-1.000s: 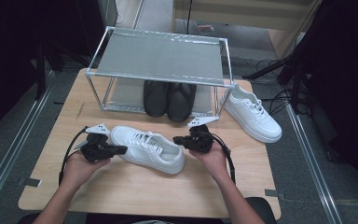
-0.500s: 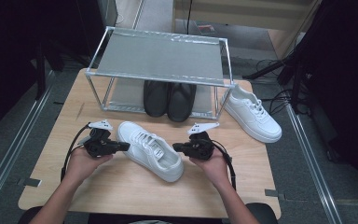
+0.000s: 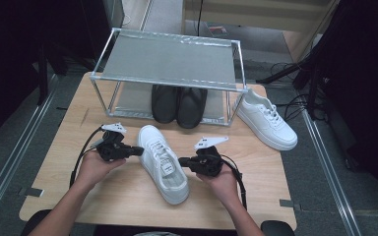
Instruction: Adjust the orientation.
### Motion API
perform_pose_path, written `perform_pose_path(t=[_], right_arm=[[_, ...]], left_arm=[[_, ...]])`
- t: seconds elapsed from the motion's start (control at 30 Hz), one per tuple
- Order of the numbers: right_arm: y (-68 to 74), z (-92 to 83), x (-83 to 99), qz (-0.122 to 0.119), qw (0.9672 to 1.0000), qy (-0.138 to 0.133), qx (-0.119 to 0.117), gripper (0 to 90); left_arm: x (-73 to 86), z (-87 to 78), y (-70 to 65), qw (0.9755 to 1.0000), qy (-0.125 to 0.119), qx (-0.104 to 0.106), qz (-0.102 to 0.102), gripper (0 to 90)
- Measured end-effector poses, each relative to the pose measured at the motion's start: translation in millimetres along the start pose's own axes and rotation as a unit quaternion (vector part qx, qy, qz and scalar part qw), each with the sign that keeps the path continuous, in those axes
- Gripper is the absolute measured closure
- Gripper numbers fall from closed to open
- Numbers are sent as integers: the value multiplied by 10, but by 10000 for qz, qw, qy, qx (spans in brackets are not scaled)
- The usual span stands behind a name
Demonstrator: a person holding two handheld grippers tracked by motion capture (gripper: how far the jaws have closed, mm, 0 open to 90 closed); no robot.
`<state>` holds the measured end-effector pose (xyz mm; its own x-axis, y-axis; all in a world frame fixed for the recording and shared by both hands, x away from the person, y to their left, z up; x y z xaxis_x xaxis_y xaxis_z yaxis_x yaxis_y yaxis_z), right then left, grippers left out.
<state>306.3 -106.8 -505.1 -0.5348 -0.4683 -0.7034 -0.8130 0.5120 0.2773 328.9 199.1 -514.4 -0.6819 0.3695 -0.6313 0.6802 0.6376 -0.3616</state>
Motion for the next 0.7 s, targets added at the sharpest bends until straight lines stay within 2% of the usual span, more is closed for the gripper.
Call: perform_pose_path(t=[0.2, 0.43, 0.7], right_arm=[[37, -23, 36, 70, 9999, -54, 68, 892], [68, -17, 59, 146, 9996, -149, 175, 892], [90, -21, 87, 233, 9993, -163, 237, 875]], left_arm=[[-48, 48, 26, 9999, 10, 155, -66, 897], [-143, 146, 2, 9999, 7, 152, 38, 898], [-185, 203, -15, 9998, -11, 215, 20, 898]])
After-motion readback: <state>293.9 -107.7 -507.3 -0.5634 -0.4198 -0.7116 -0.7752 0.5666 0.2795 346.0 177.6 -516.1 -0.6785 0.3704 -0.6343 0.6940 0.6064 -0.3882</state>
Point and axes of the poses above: each handheld gripper's, and its own axes: z roughly forward along the jaws, x roughly out of its underside, y roughly to its left, the point moved 1 cm from there along z, roughly forward along the jaws, and after that the axes turned 3 degrees about y, right-handed, at the moved point
